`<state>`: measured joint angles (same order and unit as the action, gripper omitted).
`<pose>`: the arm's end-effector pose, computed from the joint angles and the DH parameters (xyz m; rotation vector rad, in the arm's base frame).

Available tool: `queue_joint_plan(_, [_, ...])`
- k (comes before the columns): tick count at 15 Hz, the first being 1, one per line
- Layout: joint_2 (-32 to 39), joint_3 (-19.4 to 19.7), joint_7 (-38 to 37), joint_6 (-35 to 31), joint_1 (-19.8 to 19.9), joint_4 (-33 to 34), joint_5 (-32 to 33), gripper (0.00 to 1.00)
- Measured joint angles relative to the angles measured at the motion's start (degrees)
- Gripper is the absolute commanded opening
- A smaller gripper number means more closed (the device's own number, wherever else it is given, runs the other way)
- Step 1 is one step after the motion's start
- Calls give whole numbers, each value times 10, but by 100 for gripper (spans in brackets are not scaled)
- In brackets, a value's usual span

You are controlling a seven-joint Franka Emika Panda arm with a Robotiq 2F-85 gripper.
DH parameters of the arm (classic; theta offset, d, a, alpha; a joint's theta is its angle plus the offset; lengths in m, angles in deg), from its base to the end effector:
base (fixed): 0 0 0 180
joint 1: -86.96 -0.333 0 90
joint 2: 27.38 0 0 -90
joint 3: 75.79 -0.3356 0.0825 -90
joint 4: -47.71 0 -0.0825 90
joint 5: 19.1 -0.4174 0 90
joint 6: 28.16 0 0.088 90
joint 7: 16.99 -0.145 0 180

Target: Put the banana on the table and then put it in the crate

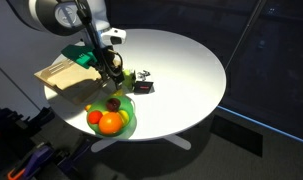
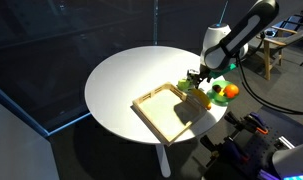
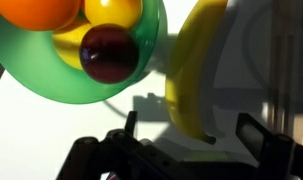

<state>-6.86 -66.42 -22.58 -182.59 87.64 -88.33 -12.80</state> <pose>0.5113 -0.0956 0.1226 3.0293 -0.2484 -0.0594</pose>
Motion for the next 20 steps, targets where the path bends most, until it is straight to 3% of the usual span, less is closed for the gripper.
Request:
queue_joint_plan(6, [-33,-3,0,13,0,-8,-4,100])
queue_joint_plan(20, [-150,-32,2,125,2,-46,-34,100])
